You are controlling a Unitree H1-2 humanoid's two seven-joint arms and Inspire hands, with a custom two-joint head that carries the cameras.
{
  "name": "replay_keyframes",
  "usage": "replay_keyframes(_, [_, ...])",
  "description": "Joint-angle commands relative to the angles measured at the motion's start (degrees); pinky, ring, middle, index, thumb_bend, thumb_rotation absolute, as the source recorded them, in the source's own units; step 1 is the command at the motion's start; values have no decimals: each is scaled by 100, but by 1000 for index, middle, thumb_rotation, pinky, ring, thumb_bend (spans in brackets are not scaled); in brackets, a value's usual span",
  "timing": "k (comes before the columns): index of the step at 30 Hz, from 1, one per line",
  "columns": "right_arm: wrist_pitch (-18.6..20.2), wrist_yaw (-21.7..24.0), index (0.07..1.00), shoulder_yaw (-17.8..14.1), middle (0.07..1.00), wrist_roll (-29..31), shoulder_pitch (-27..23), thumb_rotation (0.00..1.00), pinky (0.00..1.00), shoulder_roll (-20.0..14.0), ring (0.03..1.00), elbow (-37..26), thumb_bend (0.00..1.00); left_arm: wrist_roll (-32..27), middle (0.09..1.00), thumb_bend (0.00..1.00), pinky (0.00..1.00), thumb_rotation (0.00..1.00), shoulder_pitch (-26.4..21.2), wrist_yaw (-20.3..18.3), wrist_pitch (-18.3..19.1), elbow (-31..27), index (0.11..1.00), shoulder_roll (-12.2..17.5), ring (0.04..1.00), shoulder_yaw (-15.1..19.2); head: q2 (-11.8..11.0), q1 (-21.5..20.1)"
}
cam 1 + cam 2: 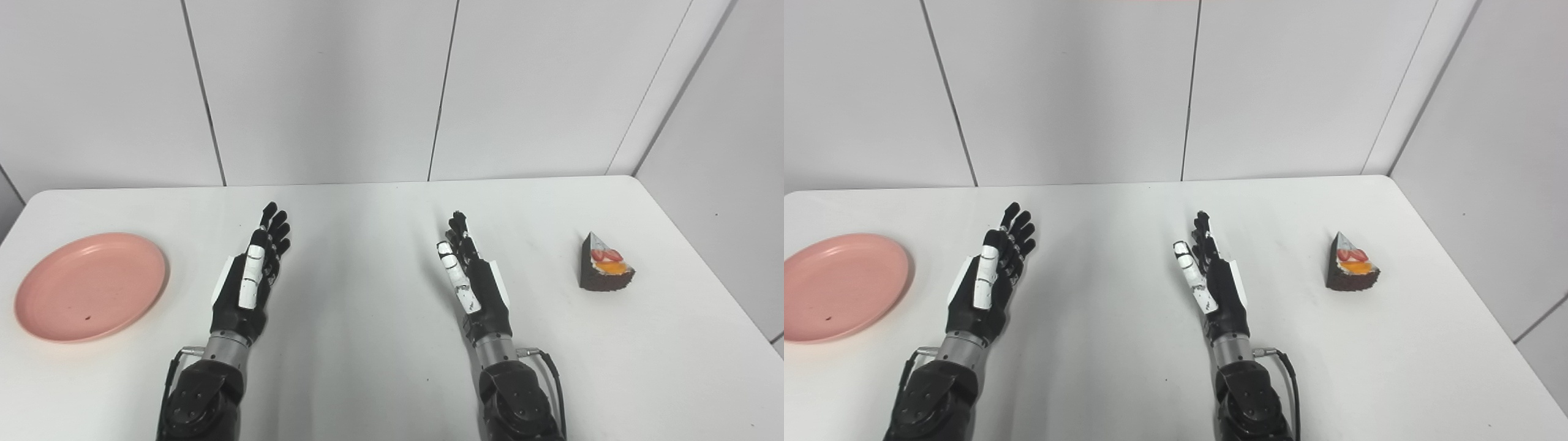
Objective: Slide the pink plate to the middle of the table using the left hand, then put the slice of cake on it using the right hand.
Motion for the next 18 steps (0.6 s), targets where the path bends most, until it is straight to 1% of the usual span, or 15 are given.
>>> replay_keyframes(1, [-119, -7, 1000, -6, 1000, -8, -116, 819, 1000, -9, 1000, -81, 690, 79, 1000, 735, 1000, 1000, 507, 49, 11, 224, 1000, 59, 1000, 24, 4, 9])
replay_keyframes(6, [-216, 11, 1000, -27, 1000, 39, -135, 818, 1000, -34, 1000, -36, 677, 107, 1000, 743, 1000, 1000, 500, 40, -7, 269, 1000, 43, 1000, 5, -20, 62])
replay_keyframes(10, [-199, 24, 1000, -23, 1000, 31, -125, 824, 1000, -58, 1000, -43, 674, 108, 1000, 741, 1000, 1000, 484, 83, 24, 281, 1000, -5, 1000, 34, -39, 116])
replay_keyframes(12, [-192, 28, 1000, -21, 1000, 29, -122, 828, 1000, -68, 1000, -43, 685, 112, 1000, 751, 1000, 1000, 464, 80, -10, 326, 1000, -6, 1000, 30, -57, 136])
replay_keyframes(18, [-185, 61, 1000, -31, 1000, 84, -108, 821, 1000, -89, 1000, -18, 707, 127, 1000, 721, 1000, 1000, 445, 117, -74, 379, 1000, -47, 1000, 28, -96, 213])
